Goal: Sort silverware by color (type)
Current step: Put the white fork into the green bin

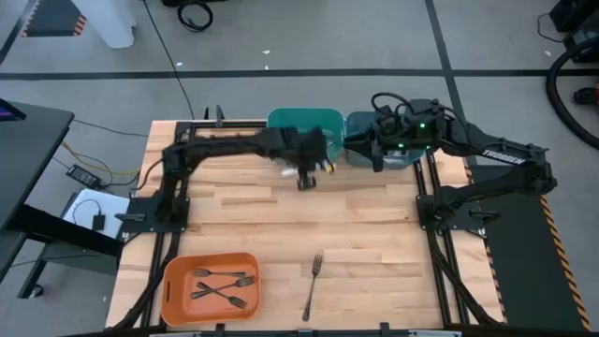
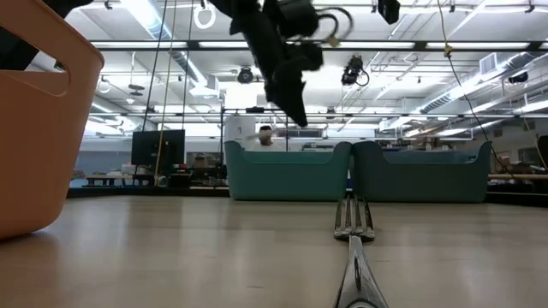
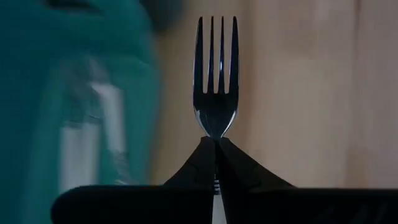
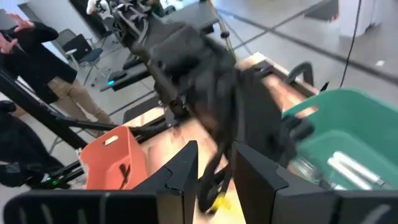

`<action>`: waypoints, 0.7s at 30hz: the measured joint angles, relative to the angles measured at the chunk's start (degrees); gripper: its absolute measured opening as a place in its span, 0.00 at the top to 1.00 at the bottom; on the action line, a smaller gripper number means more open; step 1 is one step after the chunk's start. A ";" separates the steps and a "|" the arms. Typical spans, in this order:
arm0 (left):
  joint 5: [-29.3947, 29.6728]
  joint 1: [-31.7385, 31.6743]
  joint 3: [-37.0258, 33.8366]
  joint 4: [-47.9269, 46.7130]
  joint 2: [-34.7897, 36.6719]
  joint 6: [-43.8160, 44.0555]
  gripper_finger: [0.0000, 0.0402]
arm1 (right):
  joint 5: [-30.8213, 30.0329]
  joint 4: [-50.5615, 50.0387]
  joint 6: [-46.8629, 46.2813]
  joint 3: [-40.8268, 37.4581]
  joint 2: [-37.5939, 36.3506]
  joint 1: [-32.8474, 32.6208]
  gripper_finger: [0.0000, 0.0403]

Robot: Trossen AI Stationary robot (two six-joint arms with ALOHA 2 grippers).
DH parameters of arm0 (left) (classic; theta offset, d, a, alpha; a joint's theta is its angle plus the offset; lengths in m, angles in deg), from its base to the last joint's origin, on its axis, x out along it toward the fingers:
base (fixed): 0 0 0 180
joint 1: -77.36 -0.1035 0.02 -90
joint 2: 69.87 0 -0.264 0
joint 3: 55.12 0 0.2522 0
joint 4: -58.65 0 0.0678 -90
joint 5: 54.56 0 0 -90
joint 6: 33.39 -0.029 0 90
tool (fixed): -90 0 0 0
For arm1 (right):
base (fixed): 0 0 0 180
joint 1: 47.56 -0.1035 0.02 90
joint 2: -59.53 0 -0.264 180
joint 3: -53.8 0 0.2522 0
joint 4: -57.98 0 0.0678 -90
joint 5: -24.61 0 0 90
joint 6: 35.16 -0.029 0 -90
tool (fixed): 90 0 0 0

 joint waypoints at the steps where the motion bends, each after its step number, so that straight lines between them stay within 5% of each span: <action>1: 0.05 -1.11 0.00 0.98 1.11 -0.13 0.97 | 0.01 0.27 0.76 0.00 -0.31 0.33 0.74; 10: -0.12 -11.68 0.13 10.67 3.20 0.08 0.97 | -0.04 1.36 7.84 0.00 -1.95 4.74 0.74; 21: -5.55 -17.29 0.08 12.46 -5.45 7.92 0.97 | -0.07 1.34 13.73 0.00 -1.61 10.67 0.74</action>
